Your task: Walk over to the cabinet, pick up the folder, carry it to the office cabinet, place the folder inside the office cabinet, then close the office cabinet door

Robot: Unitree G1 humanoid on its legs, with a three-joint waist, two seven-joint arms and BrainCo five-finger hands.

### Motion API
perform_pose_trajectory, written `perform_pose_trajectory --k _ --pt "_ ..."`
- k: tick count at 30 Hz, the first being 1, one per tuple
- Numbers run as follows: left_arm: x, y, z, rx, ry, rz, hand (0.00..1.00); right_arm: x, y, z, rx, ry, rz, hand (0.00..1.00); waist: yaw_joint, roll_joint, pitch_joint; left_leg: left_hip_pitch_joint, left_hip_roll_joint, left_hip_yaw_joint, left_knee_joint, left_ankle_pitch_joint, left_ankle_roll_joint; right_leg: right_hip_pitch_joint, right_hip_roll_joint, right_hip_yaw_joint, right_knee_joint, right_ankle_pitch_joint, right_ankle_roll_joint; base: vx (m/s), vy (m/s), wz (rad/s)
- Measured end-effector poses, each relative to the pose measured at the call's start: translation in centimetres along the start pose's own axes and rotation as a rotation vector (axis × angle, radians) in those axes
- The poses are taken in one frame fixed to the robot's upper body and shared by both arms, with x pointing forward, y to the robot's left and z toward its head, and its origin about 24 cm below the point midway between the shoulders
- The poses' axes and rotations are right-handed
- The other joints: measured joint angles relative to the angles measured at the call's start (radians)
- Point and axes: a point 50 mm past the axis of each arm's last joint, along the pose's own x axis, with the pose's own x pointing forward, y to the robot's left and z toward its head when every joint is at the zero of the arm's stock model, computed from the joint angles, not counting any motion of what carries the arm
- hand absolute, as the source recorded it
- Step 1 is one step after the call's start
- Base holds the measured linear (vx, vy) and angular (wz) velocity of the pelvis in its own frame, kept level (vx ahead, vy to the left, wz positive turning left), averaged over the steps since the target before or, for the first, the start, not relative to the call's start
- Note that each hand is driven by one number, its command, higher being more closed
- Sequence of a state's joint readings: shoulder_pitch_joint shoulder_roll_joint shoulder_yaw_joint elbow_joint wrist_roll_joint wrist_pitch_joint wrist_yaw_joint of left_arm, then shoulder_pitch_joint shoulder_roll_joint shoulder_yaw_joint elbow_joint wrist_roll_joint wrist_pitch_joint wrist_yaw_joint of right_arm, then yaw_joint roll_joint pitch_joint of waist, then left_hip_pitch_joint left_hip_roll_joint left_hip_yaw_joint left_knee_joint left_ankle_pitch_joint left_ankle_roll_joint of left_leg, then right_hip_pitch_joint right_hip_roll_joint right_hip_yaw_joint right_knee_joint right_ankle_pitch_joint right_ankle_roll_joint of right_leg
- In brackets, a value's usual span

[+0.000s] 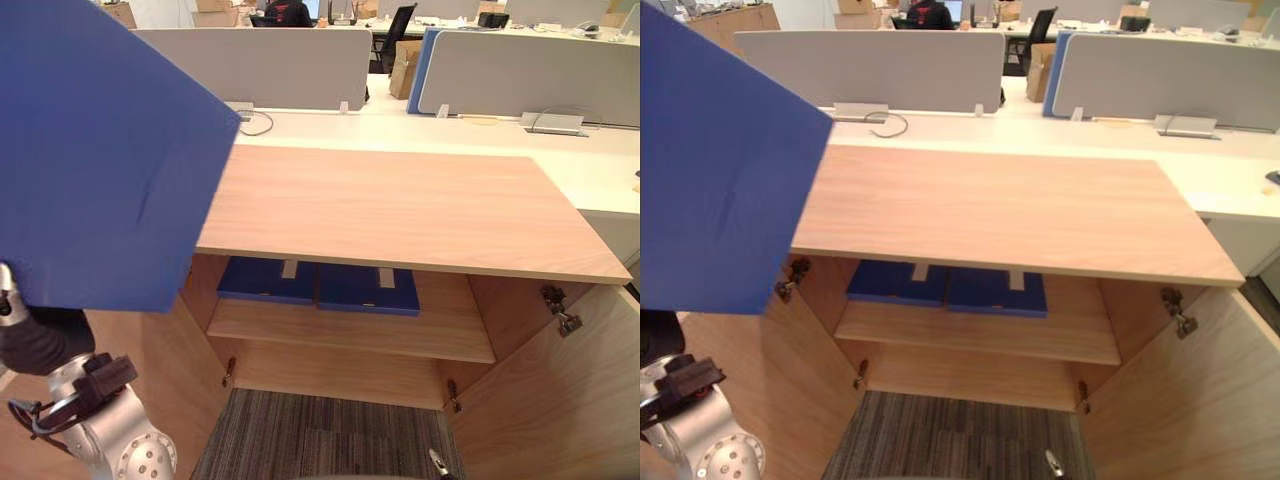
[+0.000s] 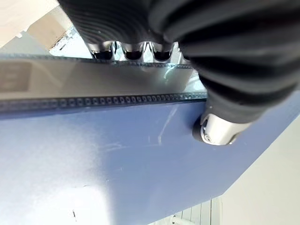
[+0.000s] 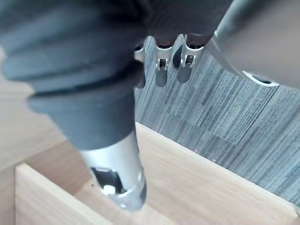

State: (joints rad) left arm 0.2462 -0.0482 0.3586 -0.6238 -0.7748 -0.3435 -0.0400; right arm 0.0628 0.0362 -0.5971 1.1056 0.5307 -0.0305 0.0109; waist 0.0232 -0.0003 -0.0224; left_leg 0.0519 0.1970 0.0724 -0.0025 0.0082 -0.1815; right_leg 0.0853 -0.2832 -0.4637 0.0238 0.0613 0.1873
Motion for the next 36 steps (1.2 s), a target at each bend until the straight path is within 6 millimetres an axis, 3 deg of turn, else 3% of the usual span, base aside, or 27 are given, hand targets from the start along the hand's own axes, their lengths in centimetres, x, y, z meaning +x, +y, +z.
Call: perform_pose_trajectory --k 2,4,6,8,10,15,18,22,25,27,29,33,36 --pt "-0.2 0.3 0.0 0.009 0.014 0.004 1.0 -0.1 1.5 1.0 -0.051 -0.06 0.064 0.0 -0.004 0.001 -0.001 0.002 0.0 0.004 -0.003 0.0 0.0 -0.001 0.0 0.001 -0.001 0.0 0.0 0.01 0.004 -0.02" --pt "-0.7 0.7 0.1 0.036 0.035 0.016 1.0 -1.2 4.2 4.1 -0.072 -0.227 0.179 0.0 -0.013 0.0 -0.01 0.005 0.0 0.015 -0.006 0.0 -0.001 -0.01 0.0 0.007 -0.001 0.0 0.0 0.01 0.012 -0.11" --pt "-1.4 1.2 0.4 0.099 0.063 0.026 1.0 -4.4 7.9 9.1 -0.055 -0.511 0.332 0.0 -0.015 0.002 -0.013 0.013 0.001 0.033 -0.007 0.0 -0.001 -0.019 0.0 0.025 -0.001 0.001 -0.001 0.02 0.019 -0.21" --pt "-1.7 1.3 0.5 0.141 0.086 0.018 1.0 -7.1 9.7 11.9 -0.029 -0.692 0.39 0.0 -0.016 0.003 -0.016 0.021 0.002 0.043 -0.009 -0.002 -0.002 -0.017 0.001 0.031 -0.001 0.001 0.0 0.0 0.012 -0.12" --pt "-1.8 1.2 0.4 0.204 0.106 -0.013 1.0 -11.8 11.3 15.6 -0.032 -0.974 0.426 0.0 -0.016 0.002 -0.018 0.022 0.002 0.045 -0.008 -0.003 -0.002 -0.017 0.001 0.032 -0.001 0.001 0.0 0.0 0.006 -0.02" --pt "-1.8 1.0 0.3 0.312 0.121 -0.047 1.0 -18.5 12.4 18.9 -0.057 -1.362 0.343 0.0 -0.013 0.009 -0.022 0.037 0.005 0.07 -0.001 -0.016 -0.002 -0.019 0.003 0.059 0.0 0.001 -0.001 -0.01 0.018 -0.14" --pt "-1.8 0.9 0.3 0.348 0.126 -0.063 1.0 -20.9 12.9 19.5 -0.058 -1.49 0.325 0.0 -0.013 0.015 -0.025 0.036 0.004 0.081 0.015 -0.03 -0.002 -0.024 0.003 0.074 0.0 0.001 -0.001 -0.01 0.021 -0.19" --pt "-1.1 0.0 -0.3 0.411 0.139 -0.151 1.0 -24.5 15.4 20.4 0.011 -1.628 0.454 0.0 -0.019 0.018 -0.025 0.036 0.003 0.091 0.016 -0.032 -0.003 -0.035 0.003 0.09 0.0 0.003 -0.001 0.01 0.011 -0.07" --pt "-0.2 -0.5 -1.0 0.462 0.153 -0.253 1.0 -26.8 19.1 20.7 -0.053 -1.691 0.682 0.0 -0.015 0.022 -0.023 0.037 0.001 0.094 0.016 -0.032 -0.003 -0.039 0.003 0.096 -0.001 0.006 -0.001 0.0 0.011 -0.03" --pt "0.5 -0.5 -1.6 0.503 0.171 -0.317 1.0 -28.9 22.5 20.4 -0.129 -1.705 0.963 0.0 -0.006 0.021 -0.022 0.035 0.001 0.101 0.016 -0.032 -0.002 -0.051 0.004 0.11 -0.001 0.009 -0.001 -0.01 0.022 -0.14" --pt "0.6 -0.4 -2.2 0.501 0.19 -0.337 1.0 -29.8 24.7 19.8 -0.176 -1.674 1.125 0.0 -0.002 0.021 -0.021 0.035 0.0 0.106 0.016 -0.033 -0.002 -0.056 0.004 0.117 -0.001 0.011 -0.001 0.0 0.022 -0.11" --pt "1.0 -1.2 -3.2 0.463 0.209 -0.393 1.0 -30.3 30.4 17.4 -0.345 -1.41 1.498 0.0 0.017 0.02 -0.016 0.038 0.0 0.114 0.016 -0.033 -0.002 -0.061 0.005 0.127 -0.001 0.014 -0.002 -0.01 0.019 -0.07" --pt "0.9 -1.9 -3.6 0.438 0.224 -0.438 1.0 -30.3 33.2 15.0 -0.491 -1.244 1.636 0.0 0.03 0.019 -0.011 0.04 0.0 0.115 0.016 -0.033 -0.002 -0.061 0.006 0.129 -0.001 0.014 -0.002 0.0 0.005 -0.01"
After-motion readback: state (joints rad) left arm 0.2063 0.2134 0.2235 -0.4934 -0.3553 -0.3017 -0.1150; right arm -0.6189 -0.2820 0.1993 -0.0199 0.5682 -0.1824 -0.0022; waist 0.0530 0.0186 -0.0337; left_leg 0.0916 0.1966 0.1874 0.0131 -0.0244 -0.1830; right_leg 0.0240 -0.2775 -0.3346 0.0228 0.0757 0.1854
